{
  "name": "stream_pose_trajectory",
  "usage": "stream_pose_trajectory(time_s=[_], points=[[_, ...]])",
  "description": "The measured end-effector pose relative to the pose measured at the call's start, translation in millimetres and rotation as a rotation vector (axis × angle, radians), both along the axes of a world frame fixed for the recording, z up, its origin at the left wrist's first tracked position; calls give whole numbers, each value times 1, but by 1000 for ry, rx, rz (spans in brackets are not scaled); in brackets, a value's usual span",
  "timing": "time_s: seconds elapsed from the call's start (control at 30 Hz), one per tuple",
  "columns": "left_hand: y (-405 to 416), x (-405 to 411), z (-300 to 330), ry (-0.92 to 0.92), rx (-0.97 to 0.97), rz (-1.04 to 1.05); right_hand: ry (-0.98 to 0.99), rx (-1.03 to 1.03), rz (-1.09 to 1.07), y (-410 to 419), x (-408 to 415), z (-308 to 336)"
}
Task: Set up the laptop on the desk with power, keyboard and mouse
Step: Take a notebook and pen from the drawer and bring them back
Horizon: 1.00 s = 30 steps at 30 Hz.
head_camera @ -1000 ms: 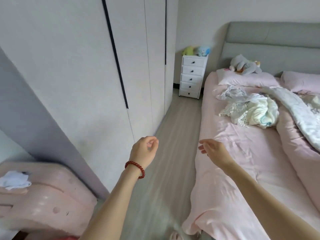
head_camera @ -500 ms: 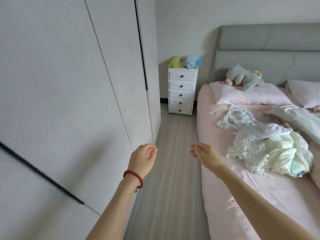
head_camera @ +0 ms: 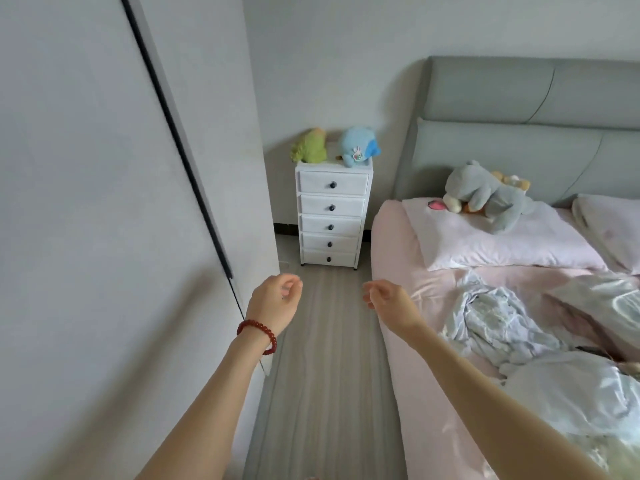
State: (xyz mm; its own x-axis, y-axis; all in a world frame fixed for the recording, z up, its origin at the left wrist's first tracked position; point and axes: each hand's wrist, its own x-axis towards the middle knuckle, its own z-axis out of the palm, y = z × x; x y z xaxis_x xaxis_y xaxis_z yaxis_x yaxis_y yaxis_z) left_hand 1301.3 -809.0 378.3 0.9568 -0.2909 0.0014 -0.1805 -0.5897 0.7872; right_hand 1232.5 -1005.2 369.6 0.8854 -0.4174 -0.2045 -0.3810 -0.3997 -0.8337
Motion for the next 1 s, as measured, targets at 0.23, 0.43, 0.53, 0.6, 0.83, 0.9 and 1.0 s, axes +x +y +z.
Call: stream_pose_trajectory(time_s=[0.23, 0.43, 0.53, 0.6, 0.83, 0.9, 1.0], points=[[-129, 178, -22, 57, 35, -165, 33, -16, -117, -122, 152, -25], [-212, 323, -61, 95, 64, -91, 64, -42, -112, -213, 310, -64], [-243, 396, -76, 95, 60, 13, 82, -26, -147, -247, 397, -82], [-257, 438, -84, 80, 61, 77, 94, -14, -182, -259, 451, -93], [-283, 586, -138, 57, 178, 128, 293, 184, -213, -264, 621, -177], [-291, 625, -156, 63, 190, 107, 354, 248, -232, -262, 660, -206], [-299, 659, -179, 29, 171, 105, 405, 321, -319, -255, 699, -246]])
